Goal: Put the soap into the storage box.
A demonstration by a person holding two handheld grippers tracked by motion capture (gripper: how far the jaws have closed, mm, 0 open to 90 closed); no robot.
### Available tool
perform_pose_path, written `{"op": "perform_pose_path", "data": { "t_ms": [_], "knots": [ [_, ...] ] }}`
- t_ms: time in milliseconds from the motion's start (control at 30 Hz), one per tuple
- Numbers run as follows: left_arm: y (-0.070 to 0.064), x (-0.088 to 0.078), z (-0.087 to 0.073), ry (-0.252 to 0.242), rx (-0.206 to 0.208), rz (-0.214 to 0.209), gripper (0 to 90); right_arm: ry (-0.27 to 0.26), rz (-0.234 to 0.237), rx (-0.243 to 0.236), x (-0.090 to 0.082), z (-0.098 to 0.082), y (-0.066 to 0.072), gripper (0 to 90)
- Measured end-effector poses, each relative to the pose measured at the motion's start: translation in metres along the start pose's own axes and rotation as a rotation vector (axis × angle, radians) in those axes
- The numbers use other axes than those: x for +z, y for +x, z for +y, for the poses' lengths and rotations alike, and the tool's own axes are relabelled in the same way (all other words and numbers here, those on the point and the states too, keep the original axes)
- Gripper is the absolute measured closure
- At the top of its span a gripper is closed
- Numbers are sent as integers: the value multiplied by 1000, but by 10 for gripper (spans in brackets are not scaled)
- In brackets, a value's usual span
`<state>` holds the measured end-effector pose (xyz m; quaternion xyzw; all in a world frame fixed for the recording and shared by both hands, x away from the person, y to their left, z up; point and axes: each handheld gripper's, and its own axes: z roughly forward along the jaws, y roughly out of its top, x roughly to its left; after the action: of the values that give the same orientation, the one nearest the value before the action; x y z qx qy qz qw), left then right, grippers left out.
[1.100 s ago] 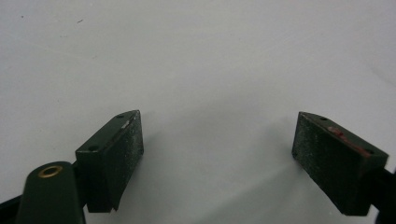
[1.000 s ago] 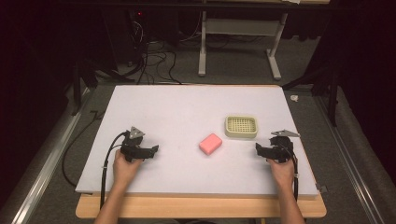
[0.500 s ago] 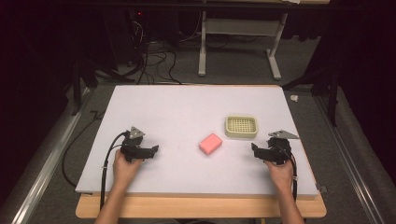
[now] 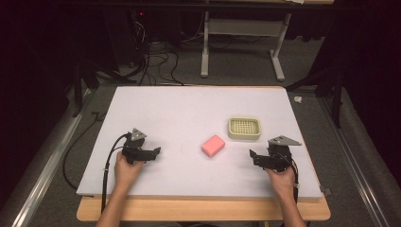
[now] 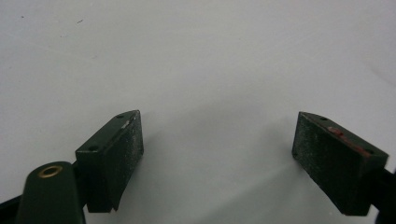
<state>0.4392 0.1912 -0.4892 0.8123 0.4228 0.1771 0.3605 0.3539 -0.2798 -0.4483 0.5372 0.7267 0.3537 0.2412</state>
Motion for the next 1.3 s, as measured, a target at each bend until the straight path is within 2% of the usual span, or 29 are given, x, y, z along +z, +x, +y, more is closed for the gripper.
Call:
{"op": "perform_pose_path", "data": {
  "t_ms": [267, 500, 1000, 1100, 1300],
  "knots": [
    [0, 0, 0, 0, -1, 0, 170, -20, 54, -38, 1, 3, 21, 164],
    [0, 0, 0, -1, -1, -1, 170, -29, 76, -75, 5, 6, 37, 158],
    [0, 0, 0, -1, -2, -1, 170, -39, 107, -94, 11, 12, 55, 148],
    [0, 0, 0, -1, -2, -1, 170, -33, 105, -117, 16, 15, 62, 144],
    [0, 0, 0, -1, -2, -1, 170, -37, 120, -132, 22, 20, 71, 138]
  ]
}}
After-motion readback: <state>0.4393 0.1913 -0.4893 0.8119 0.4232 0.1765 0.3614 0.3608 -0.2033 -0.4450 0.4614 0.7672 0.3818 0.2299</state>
